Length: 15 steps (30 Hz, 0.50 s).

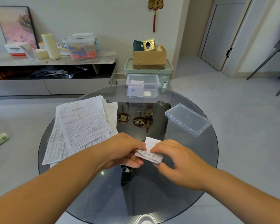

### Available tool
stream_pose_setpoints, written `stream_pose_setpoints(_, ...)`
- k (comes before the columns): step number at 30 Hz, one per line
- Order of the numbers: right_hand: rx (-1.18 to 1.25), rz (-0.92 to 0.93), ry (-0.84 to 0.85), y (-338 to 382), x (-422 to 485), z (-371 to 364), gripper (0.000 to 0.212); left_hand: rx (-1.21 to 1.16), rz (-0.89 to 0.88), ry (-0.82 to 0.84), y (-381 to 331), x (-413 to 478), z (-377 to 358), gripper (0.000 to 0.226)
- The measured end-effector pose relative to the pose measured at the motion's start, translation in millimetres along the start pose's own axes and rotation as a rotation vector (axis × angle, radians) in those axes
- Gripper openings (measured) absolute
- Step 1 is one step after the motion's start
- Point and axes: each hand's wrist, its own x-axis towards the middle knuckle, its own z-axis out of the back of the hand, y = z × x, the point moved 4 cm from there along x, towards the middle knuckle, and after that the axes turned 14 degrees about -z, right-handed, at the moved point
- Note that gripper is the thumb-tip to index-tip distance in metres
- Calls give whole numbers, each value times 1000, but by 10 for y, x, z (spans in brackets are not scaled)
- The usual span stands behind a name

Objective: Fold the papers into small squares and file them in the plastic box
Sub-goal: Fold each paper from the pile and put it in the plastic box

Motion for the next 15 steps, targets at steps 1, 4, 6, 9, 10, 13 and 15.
stream_pose_setpoints(1, 8, -5, -28, -7, 16, 5, 29, 7, -9, 18, -7, -4, 0, 31)
stream_pose_setpoints(4, 18, -10, -97, -36, 42, 18, 36, 89, -77, 141, -64, -56, -34, 49)
stream_pose_setpoints(6, 21, -36, -69, -81, 41, 13, 32, 270, -155, 233, -98, -122, -62, 46)
stream_pose_setpoints(9, 31, -65, -25, -110, 15, 30, 20, 521, -297, 247, -70, -169, -133, 18)
stream_pose_setpoints(10, 37, -86, -17, -115, 5, 36, 20, 637, -348, 199, -47, -155, -150, 16)
stream_pose_setpoints(13, 64, -186, -24, -116, -8, 60, 18, 880, -397, 56, -30, -99, -218, 22)
stream_pose_setpoints(15, 135, -256, -51, -148, 28, 95, 17, 908, -348, 16, -32, -42, -214, 25)
